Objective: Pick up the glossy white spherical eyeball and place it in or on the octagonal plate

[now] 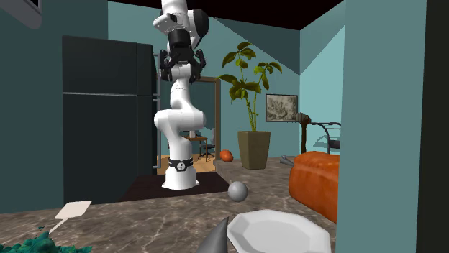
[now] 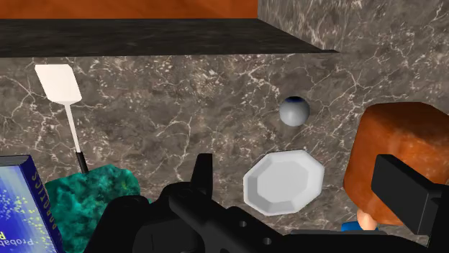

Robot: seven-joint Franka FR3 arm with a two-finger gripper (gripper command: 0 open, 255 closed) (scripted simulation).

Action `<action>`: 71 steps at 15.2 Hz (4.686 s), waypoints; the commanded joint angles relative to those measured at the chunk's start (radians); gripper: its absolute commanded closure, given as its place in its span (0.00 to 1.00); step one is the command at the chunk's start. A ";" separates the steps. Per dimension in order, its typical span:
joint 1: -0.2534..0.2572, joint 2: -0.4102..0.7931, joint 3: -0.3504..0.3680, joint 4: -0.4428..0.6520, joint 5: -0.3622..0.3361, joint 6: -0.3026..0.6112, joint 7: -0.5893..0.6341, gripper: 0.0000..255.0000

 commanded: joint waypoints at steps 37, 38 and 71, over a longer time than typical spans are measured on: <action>0.127 0.823 0.238 -0.262 0.040 1.148 0.093 0.00; 0.127 0.823 0.238 -0.262 0.041 1.148 0.093 0.00; 0.124 0.621 0.233 -0.217 0.052 0.902 0.096 1.00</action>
